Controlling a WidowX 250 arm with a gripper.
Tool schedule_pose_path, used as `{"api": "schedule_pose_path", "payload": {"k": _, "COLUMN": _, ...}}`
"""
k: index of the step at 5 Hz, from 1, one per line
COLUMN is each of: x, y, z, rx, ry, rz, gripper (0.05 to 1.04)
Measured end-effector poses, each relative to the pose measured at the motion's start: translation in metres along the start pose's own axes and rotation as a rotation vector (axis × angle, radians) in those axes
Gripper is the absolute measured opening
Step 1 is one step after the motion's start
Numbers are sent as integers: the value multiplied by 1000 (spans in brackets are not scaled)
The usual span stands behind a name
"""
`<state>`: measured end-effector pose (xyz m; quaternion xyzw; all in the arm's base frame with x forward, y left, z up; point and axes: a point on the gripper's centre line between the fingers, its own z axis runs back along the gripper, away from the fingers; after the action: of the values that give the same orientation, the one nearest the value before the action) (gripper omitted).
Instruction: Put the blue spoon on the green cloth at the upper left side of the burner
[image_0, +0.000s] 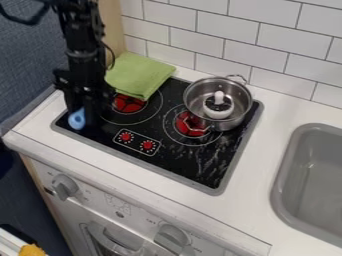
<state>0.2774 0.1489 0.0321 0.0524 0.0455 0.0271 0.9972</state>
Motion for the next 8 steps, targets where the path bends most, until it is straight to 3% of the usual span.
{"api": "schedule_pose_path", "payload": {"k": 1, "x": -2, "y": -2, "z": 27, "rx": -16, "ry": -33, "rz": 31, "gripper": 351}}
{"api": "schedule_pose_path", "payload": {"k": 2, "x": 27, "y": 3, "z": 29, "rx": -46, "ry": -80, "rz": 37, "gripper": 351}}
{"api": "schedule_pose_path", "payload": {"k": 3, "x": 63, "y": 2, "z": 16, "rx": -84, "ry": -73, "rz": 10, "gripper": 351}}
{"api": "schedule_pose_path", "payload": {"k": 4, "x": 87, "y": 8, "z": 16, "rx": -81, "ry": -88, "rz": 3, "gripper": 351}}
{"api": "schedule_pose_path", "payload": {"k": 5, "x": 104, "y": 6, "z": 12, "rx": -89, "ry": -93, "rz": -20, "gripper": 351}}
{"api": "schedule_pose_path", "payload": {"k": 6, "x": 108, "y": -4, "z": 14, "rx": -88, "ry": -93, "rz": -46, "gripper": 421}}
{"api": "schedule_pose_path", "payload": {"k": 8, "x": 106, "y": -4, "z": 16, "rx": -86, "ry": -85, "rz": -59, "gripper": 980}}
